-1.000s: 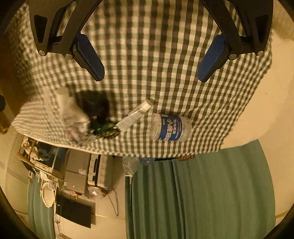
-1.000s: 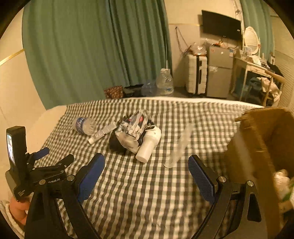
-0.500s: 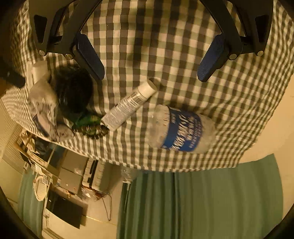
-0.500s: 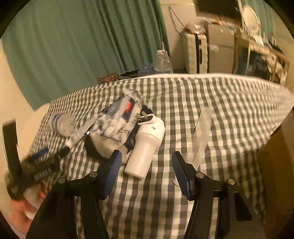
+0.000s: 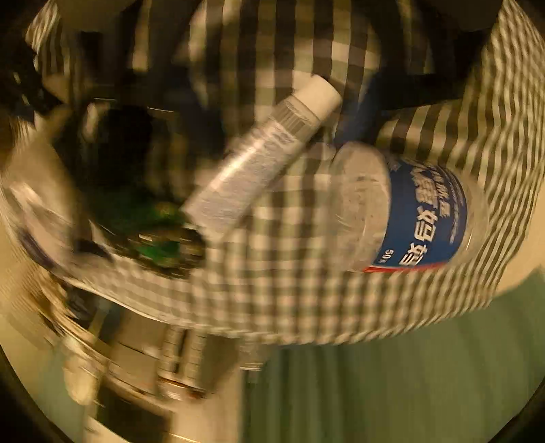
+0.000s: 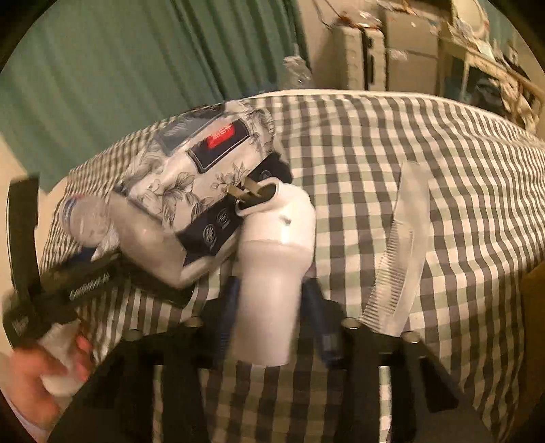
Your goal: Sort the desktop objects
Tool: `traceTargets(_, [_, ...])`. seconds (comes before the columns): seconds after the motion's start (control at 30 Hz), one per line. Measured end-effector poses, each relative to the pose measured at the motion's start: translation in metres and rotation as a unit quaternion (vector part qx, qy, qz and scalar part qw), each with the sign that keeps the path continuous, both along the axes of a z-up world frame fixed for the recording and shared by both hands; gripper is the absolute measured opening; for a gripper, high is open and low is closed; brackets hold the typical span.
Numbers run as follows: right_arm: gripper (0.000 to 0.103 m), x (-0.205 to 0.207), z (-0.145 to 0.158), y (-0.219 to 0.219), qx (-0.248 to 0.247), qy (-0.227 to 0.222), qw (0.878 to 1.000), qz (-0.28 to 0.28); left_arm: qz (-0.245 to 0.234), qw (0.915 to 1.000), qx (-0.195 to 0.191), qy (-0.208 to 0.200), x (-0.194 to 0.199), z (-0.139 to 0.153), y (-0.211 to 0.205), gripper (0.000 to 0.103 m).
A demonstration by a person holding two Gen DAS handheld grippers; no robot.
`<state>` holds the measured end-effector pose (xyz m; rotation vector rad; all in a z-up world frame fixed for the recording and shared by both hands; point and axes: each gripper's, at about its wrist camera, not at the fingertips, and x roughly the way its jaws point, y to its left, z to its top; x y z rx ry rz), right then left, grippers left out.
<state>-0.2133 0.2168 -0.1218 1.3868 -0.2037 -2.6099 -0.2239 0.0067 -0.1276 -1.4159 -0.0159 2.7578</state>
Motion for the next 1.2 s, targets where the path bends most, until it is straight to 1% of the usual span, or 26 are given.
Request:
traceTargets(0.03, [0.032, 0.002, 0.0, 0.001, -0.004, -0.004, 1.0, 0.004, -0.012, 0.9999, 0.002, -0.01, 0.002, 0.001, 0.001, 0.023])
traceTargets(0.1, [0.032, 0.009, 0.002, 0.003, -0.014, -0.012, 1.0, 0.009, -0.019, 0.9996, 0.007, -0.021, 0.01, 0.004, 0.0, 0.023])
traceTargets(0.17, [0.032, 0.024, 0.006, 0.004, -0.015, -0.015, 1.0, 0.017, -0.015, 0.9991, 0.026, -0.029, 0.03, 0.006, -0.008, 0.022])
traceTargets(0.3, [0.032, 0.059, 0.014, 0.005, -0.004, -0.03, 0.999, 0.033, -0.003, 0.9965, 0.067, -0.049, 0.083, 0.009, -0.022, 0.022])
traceTargets(0.4, [0.032, 0.085, 0.026, 0.004, 0.01, -0.025, 0.999, 0.042, 0.007, 0.9927, 0.099, -0.068, 0.128, 0.019, -0.024, 0.022])
traceTargets(0.47, [0.032, 0.101, 0.041, 0.004, 0.019, -0.014, 0.999, 0.042, 0.013, 0.9917, 0.107, -0.071, 0.147, 0.032, -0.025, 0.022])
traceTargets(0.5, [0.032, 0.107, 0.048, 0.005, 0.021, -0.01, 0.999, 0.041, 0.014, 0.9912, 0.113, -0.068, 0.155, 0.041, -0.025, 0.022])
traceTargets(0.6, [0.032, 0.134, 0.081, 0.005, -0.001, 0.008, 0.999, 0.042, 0.02, 0.9914, 0.12, -0.048, 0.176, 0.081, -0.018, 0.022])
traceTargets(0.67, [0.032, 0.152, 0.106, 0.001, -0.001, 0.029, 0.998, 0.048, 0.01, 0.994, 0.105, -0.029, 0.182, 0.118, -0.005, 0.023])
traceTargets(0.7, [0.029, 0.163, 0.123, -0.001, 0.0, 0.045, 0.998, 0.053, 0.004, 0.9948, 0.1, -0.019, 0.188, 0.132, 0.001, 0.023])
traceTargets(0.73, [0.014, 0.174, 0.138, -0.002, 0.005, 0.058, 0.997, 0.056, -0.005, 0.9954, 0.096, -0.001, 0.198, 0.154, 0.008, 0.023])
traceTargets(0.77, [0.007, 0.182, 0.149, -0.004, 0.014, 0.063, 0.996, 0.058, -0.009, 0.9956, 0.093, 0.009, 0.204, 0.167, 0.012, 0.023])
traceTargets(0.8, [0.005, 0.189, 0.157, -0.004, 0.021, 0.061, 0.996, 0.058, -0.012, 0.9956, 0.091, 0.017, 0.208, 0.178, 0.016, 0.023])
traceTargets(0.87, [0.005, 0.2, 0.166, -0.002, 0.017, 0.043, 0.996, 0.072, -0.018, 0.995, 0.093, 0.03, 0.221, 0.199, 0.023, 0.023])
traceTargets(0.93, [0.005, 0.211, 0.166, 0.011, 0.012, 0.044, 0.997, 0.063, -0.02, 0.9955, 0.085, 0.037, 0.234, 0.211, 0.033, 0.023])
traceTargets(0.97, [0.005, 0.215, 0.16, 0.02, 0.001, 0.034, 0.998, 0.06, -0.021, 0.9955, 0.084, 0.037, 0.24, 0.213, 0.035, 0.023])
traceTargets(1.03, [0.016, 0.218, 0.142, 0.031, -0.022, -0.003, 0.998, 0.057, -0.022, 0.9953, 0.085, 0.041, 0.252, 0.212, 0.039, 0.023])
traceTargets(1.07, [0.035, 0.218, 0.132, 0.036, -0.028, -0.023, 0.998, 0.055, -0.019, 0.9952, 0.087, 0.041, 0.255, 0.21, 0.04, 0.023])
traceTargets(1.1, [0.049, 0.218, 0.123, 0.04, -0.026, -0.039, 0.997, 0.053, -0.015, 0.9951, 0.09, 0.039, 0.261, 0.206, 0.04, 0.023])
traceTargets(1.13, [0.052, 0.218, 0.115, 0.043, -0.022, -0.049, 0.997, 0.054, -0.011, 0.9949, 0.094, 0.036, 0.263, 0.2, 0.04, 0.023])
traceTargets(1.2, [0.052, 0.214, 0.103, 0.044, -0.016, -0.069, 0.996, 0.061, -0.005, 0.9953, 0.094, 0.024, 0.269, 0.186, 0.04, 0.023])
